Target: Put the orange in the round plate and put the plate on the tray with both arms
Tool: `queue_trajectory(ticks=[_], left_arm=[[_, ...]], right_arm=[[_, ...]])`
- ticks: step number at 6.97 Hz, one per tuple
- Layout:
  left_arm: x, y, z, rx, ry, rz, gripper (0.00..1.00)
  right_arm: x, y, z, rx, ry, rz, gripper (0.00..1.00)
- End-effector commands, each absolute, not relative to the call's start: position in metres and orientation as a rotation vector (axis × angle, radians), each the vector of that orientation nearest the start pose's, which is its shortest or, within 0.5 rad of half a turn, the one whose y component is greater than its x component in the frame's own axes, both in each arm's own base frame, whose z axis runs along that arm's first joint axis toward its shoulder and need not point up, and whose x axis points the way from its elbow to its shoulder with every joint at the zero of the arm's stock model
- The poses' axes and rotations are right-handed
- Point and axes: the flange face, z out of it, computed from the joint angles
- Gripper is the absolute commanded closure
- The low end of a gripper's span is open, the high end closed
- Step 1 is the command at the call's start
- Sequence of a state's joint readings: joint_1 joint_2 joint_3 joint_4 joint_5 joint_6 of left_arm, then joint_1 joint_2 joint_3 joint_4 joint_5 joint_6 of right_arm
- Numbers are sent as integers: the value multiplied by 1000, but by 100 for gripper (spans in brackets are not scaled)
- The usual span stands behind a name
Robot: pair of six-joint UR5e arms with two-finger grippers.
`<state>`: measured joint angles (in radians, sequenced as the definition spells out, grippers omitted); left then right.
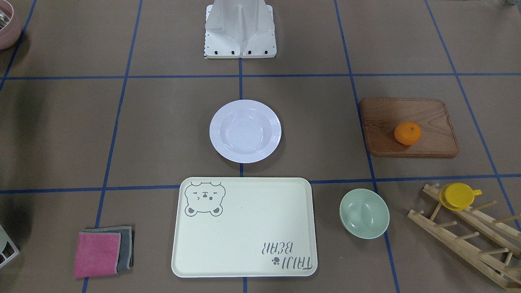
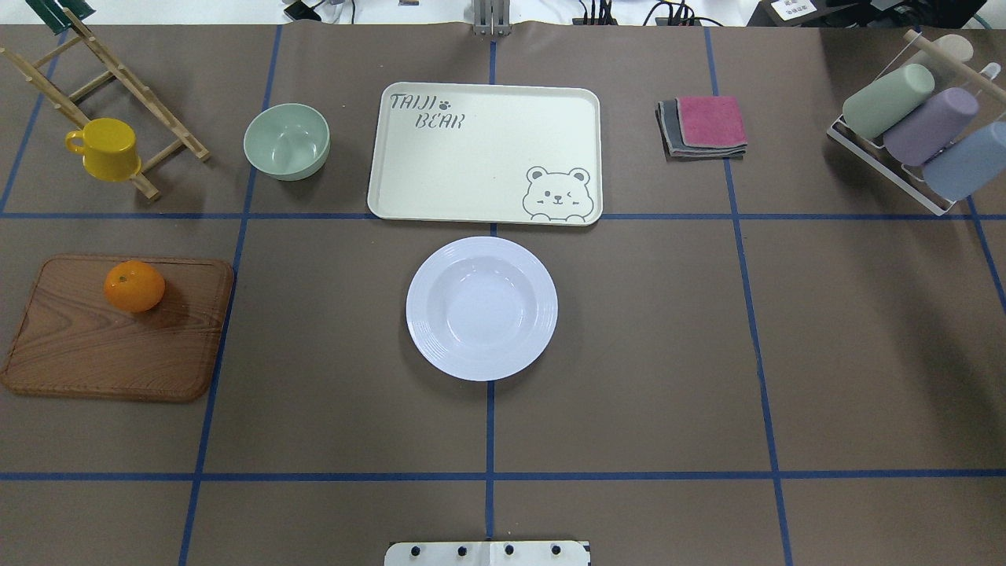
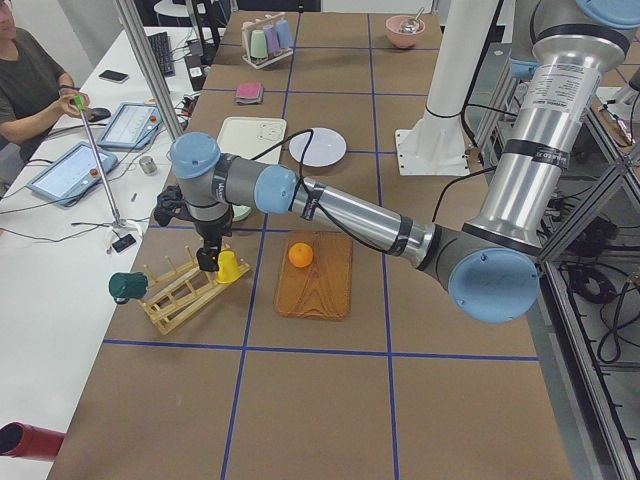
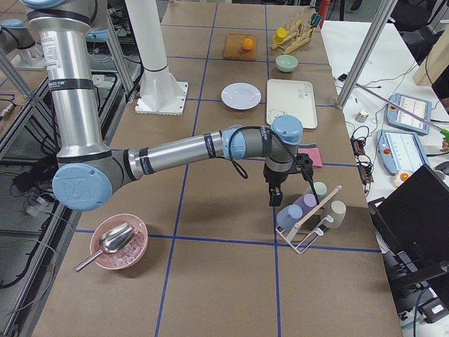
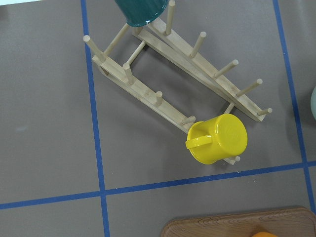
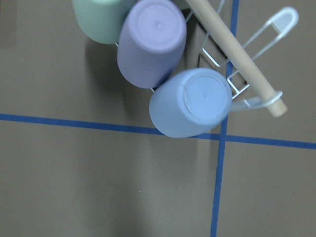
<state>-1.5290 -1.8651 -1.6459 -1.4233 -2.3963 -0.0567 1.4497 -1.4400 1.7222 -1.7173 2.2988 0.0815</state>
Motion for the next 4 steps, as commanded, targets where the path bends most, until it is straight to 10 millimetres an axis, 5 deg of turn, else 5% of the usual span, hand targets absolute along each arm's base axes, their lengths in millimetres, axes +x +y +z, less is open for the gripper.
queue_trajectory(ticks=[1,2,4], left_arm=[[-32,-600,463,157,830,79,2],[-4,-600,457,136,844,105,2],[100,-587,430,57,863,131,2]], right_arm=[[-1,-549,527,70,-731,-97,0],[-10,-545,541,45,-683,-108,0],[-17,-531,550,-44,-786,-54,0]])
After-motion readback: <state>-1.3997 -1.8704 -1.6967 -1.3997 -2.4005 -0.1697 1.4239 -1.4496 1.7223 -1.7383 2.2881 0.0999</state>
